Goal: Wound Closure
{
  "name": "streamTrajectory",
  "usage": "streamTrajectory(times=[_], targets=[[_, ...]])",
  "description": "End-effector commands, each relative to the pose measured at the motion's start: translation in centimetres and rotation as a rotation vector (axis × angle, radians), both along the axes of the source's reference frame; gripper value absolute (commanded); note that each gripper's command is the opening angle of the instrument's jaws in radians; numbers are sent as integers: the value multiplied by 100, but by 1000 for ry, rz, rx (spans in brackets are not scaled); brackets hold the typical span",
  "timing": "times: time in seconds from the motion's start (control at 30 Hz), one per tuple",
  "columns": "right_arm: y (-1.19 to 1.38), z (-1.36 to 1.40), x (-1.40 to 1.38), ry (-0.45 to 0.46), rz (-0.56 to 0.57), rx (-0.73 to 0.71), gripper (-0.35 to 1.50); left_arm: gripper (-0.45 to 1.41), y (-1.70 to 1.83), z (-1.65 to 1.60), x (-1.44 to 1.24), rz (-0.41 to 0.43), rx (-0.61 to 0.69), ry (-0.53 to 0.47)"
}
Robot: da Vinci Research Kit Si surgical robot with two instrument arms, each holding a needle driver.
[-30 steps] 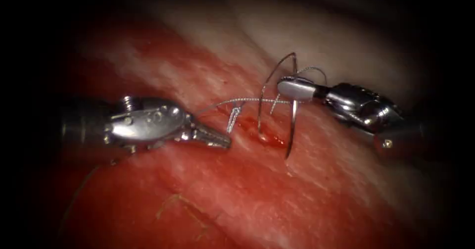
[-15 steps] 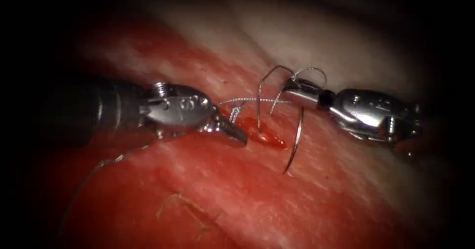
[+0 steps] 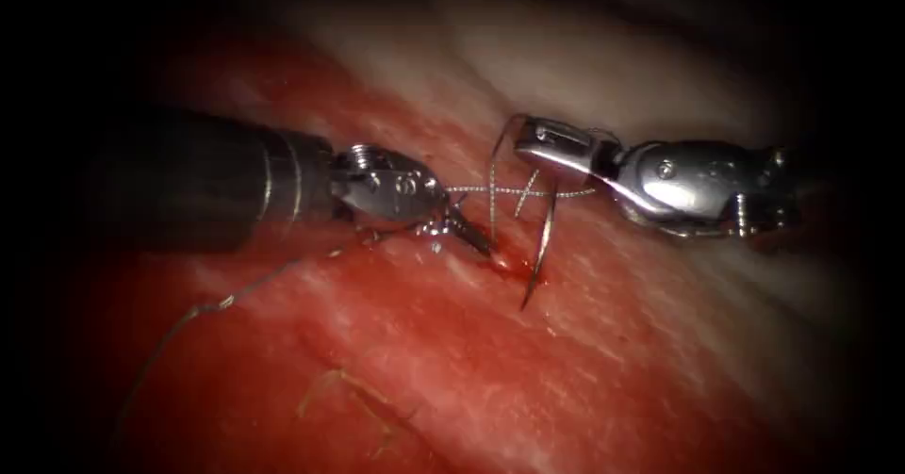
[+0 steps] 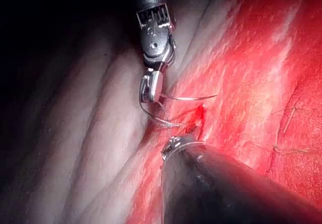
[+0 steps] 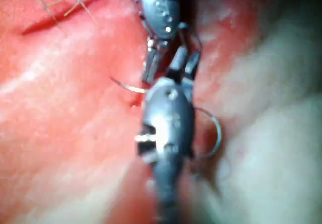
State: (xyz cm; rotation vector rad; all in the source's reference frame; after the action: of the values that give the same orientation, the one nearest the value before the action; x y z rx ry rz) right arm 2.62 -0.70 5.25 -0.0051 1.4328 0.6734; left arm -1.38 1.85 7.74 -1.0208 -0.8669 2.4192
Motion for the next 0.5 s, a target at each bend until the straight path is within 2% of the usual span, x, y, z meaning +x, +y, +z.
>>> streamTrajectory(times=[0.03,0.3,0.5], targets=[[-2,1,7,1,1,-2,-35,-45,-1,10,-5,2,-3,5],[-2,-3,8,13,9,-27,-35,-45,0,28,-9,37,-9,44],[-1,-2,13,15,0,-46,-35,-45,-2,27,-8,108,45,21]])
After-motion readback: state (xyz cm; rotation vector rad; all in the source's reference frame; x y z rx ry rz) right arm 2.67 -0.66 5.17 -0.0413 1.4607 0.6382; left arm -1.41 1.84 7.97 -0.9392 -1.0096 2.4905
